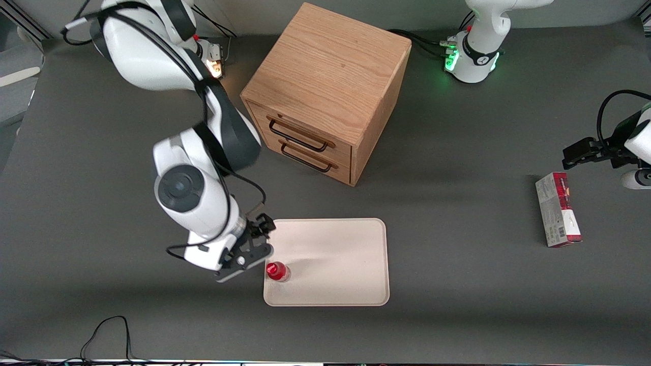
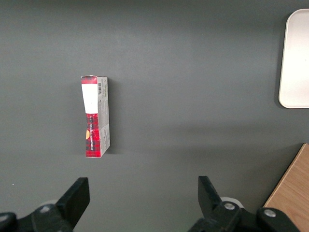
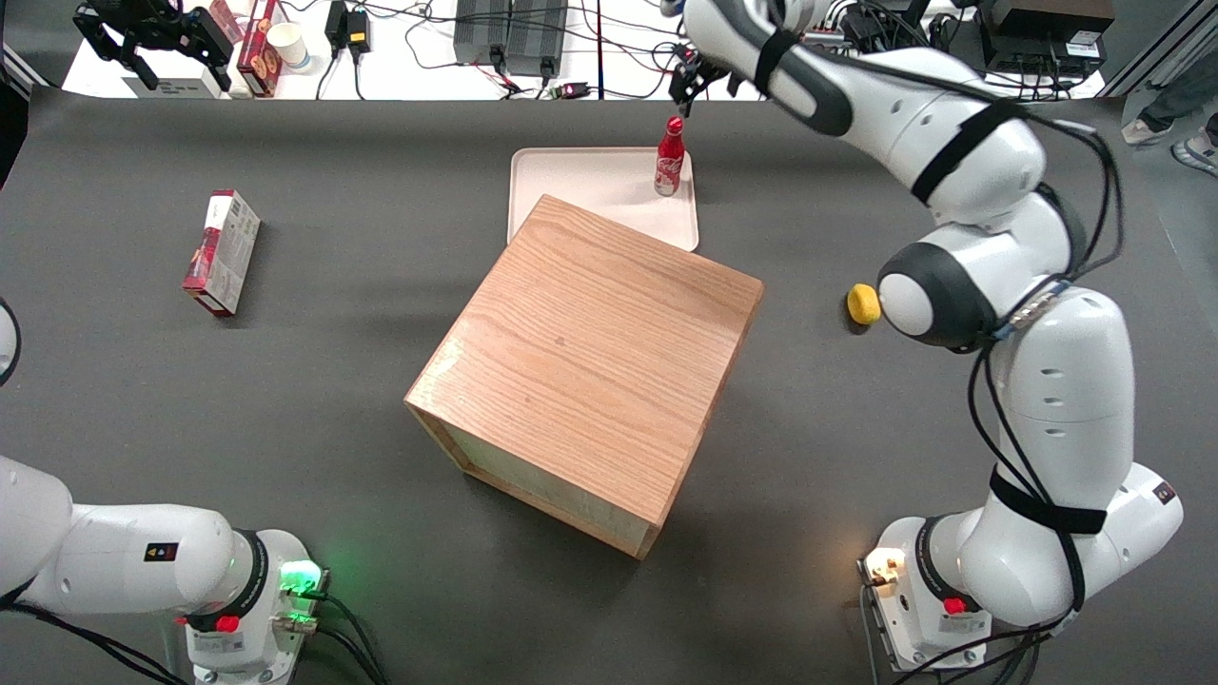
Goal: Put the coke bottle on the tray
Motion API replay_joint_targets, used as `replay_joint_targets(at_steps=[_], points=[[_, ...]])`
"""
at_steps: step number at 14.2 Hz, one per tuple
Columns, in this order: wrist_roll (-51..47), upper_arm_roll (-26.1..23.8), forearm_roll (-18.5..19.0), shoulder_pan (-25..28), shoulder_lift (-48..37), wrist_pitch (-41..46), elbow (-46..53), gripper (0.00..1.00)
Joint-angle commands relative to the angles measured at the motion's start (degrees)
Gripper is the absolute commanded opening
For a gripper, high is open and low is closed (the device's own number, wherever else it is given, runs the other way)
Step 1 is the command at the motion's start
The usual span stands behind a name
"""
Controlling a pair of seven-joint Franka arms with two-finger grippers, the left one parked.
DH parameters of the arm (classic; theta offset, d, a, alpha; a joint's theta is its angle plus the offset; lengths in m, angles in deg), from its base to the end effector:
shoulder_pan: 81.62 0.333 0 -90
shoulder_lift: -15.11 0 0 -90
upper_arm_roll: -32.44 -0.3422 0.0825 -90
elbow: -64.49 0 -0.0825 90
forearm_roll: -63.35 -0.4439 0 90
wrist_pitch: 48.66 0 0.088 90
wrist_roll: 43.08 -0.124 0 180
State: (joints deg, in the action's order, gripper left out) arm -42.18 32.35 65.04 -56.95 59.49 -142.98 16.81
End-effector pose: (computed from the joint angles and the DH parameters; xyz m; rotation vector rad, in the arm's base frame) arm 0.7624 0.3472 0.4660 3.0429 0.6949 0.0694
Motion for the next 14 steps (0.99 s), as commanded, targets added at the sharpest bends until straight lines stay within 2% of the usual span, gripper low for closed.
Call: replay_joint_targets(at_steps=[1, 4, 5, 7, 9, 11, 14], points=[[-1.7, 1.8, 0.0, -0.1, -6.0, 5.6, -1.9, 1.00], [-0.7, 5.8, -0.5, -0.4, -10.4, 10.8, -2.0, 1.00], [-0.9, 6.2, -0.5, -2.2, -11.6, 13.7, -1.9, 1.00], [-0.8, 6.1, -1.2, -6.6, -15.6, 14.2, -5.7, 1.00], [-0.8, 6.2, -4.3, -11.4, -23.1, 9.7, -17.0, 1.00], [-0.8, 6.2, -4.5, -14.7, -31.0, 0.5, -29.3, 1.00], [0.3, 6.2, -4.1, -17.9, -36.2, -1.4, -36.1, 1.00]])
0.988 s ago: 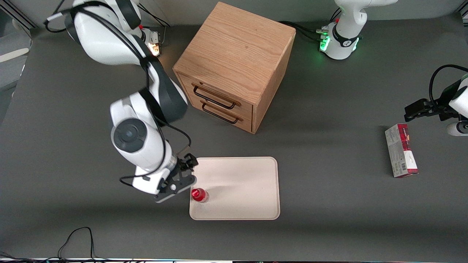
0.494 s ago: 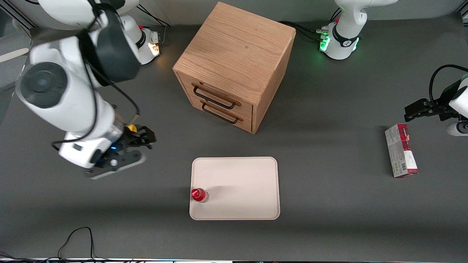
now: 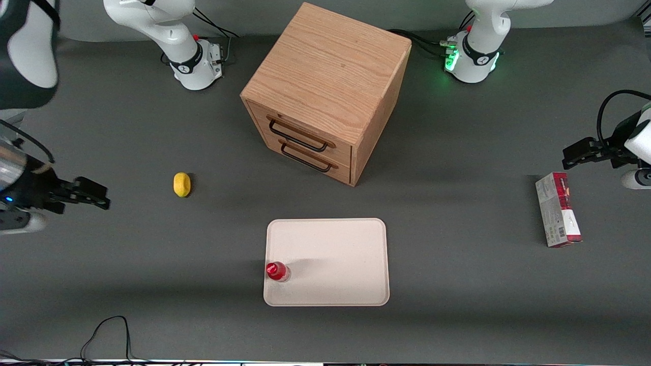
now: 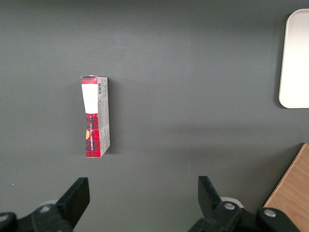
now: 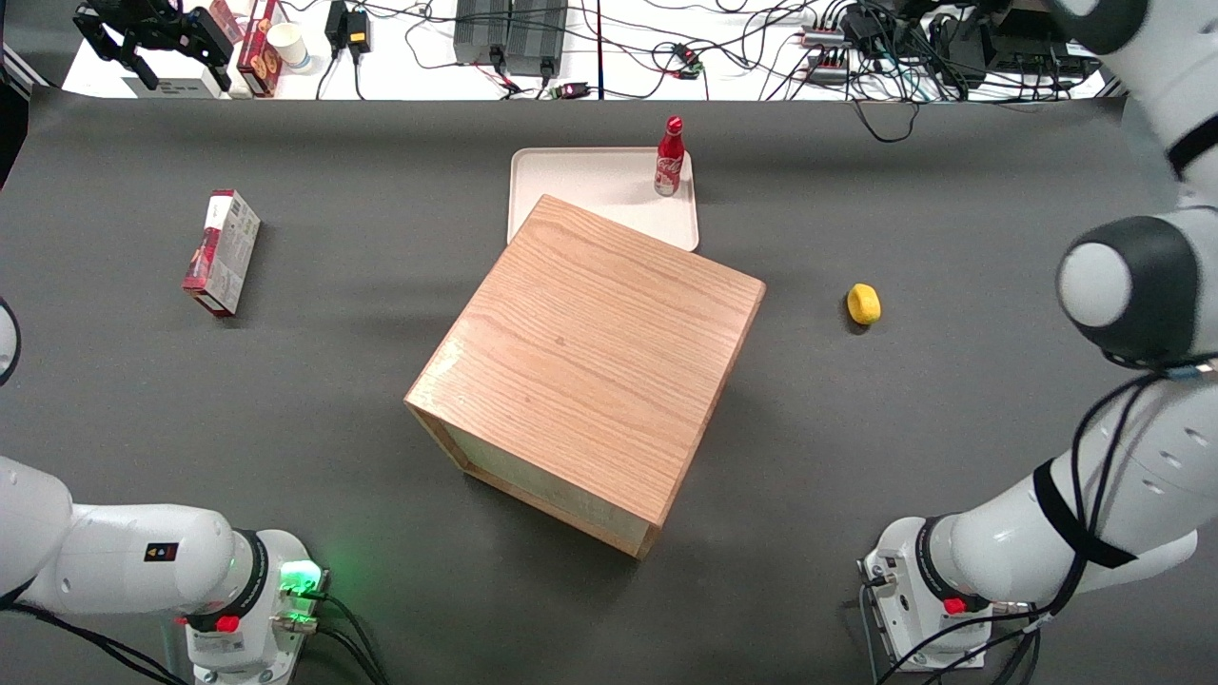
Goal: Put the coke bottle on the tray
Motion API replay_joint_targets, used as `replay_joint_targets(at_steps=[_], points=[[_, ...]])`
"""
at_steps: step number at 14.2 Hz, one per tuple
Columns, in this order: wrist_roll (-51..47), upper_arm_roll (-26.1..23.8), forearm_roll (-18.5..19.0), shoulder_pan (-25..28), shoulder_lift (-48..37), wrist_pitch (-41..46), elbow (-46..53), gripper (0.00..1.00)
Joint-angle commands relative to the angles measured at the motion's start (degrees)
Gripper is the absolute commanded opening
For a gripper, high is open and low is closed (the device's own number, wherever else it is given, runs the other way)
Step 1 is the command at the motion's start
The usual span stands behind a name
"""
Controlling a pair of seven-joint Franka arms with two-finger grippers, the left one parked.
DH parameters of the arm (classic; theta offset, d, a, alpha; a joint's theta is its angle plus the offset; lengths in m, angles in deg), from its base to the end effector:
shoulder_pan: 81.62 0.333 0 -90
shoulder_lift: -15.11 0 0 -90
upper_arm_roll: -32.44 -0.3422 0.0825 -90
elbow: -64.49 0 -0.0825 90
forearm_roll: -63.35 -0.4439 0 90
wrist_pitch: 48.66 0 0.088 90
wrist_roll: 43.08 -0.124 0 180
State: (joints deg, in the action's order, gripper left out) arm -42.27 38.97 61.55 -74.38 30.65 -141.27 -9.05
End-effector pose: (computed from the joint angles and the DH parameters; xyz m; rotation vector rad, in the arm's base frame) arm 0.7084 0.0240 0.6129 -3.1386 -0.0489 -0.0993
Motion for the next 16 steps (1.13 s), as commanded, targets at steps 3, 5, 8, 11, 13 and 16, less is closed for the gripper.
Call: replay_joint_targets(at_steps=[3, 5, 8, 11, 13, 16], points=[[1.9, -0.3, 2.8, -1.0, -9.8, -2.8, -13.2, 1.00], [2.2, -0.2, 3.5, -1.1, -9.8, -1.5, -12.3, 1.00], [4.2, 0.0, 4.6, -1.5, -9.8, 2.2, -11.1, 1.00], [4.3, 1.5, 4.3, -1.7, -9.8, 3.4, -11.1, 1.00], [4.2, 1.6, 4.2, -1.5, -9.8, 3.4, -11.1, 1.00], [3.8, 1.4, 4.2, -1.4, -9.8, 3.4, -11.0, 1.00]])
